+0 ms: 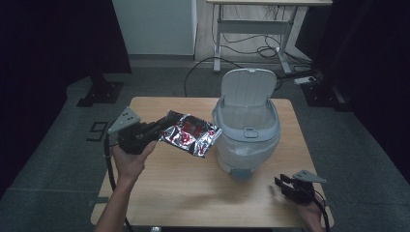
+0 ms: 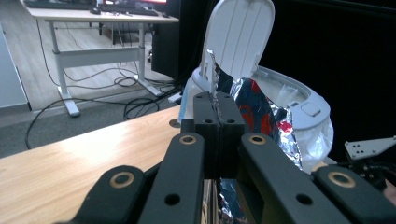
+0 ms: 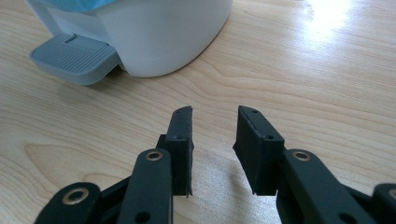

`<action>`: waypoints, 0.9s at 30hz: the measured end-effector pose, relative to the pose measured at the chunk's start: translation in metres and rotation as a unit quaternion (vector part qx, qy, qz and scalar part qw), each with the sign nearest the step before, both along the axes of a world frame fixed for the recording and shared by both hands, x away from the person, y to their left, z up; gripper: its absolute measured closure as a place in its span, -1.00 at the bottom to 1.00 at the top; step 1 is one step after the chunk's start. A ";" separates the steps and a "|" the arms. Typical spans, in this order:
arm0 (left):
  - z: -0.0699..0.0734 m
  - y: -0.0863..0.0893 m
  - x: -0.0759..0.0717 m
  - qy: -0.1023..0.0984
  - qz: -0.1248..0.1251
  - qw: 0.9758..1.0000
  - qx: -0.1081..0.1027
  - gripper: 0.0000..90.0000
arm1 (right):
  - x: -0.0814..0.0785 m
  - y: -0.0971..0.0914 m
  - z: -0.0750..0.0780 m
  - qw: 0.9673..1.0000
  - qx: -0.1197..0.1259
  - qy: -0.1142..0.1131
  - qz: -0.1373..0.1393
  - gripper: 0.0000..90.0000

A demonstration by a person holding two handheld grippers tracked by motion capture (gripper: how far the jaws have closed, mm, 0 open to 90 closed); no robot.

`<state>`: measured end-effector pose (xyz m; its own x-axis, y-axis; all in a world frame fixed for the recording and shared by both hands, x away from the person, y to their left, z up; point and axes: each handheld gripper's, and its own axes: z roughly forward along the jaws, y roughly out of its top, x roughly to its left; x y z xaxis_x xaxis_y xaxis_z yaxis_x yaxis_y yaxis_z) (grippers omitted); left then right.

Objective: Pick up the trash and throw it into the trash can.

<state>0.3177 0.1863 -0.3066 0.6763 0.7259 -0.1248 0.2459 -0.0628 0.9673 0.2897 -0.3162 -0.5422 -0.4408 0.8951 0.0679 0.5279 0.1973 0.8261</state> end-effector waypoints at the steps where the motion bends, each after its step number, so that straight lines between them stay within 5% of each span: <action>1: 0.001 0.000 0.001 -0.001 0.001 1.000 -0.002 0.99 | 0.001 0.000 0.000 1.000 -0.001 0.000 0.002 0.47; 27: 0.026 -0.033 0.031 -0.007 -0.020 1.000 0.007 0.99 | 0.001 -0.002 -0.005 1.000 -0.002 0.012 -0.011 0.40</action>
<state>0.3484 0.1533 -0.2811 0.7072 0.6993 -0.1042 0.2288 -0.0869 0.9696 0.2908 -0.3180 -0.5468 -0.4194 0.9048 0.0734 0.5511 0.1895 0.8126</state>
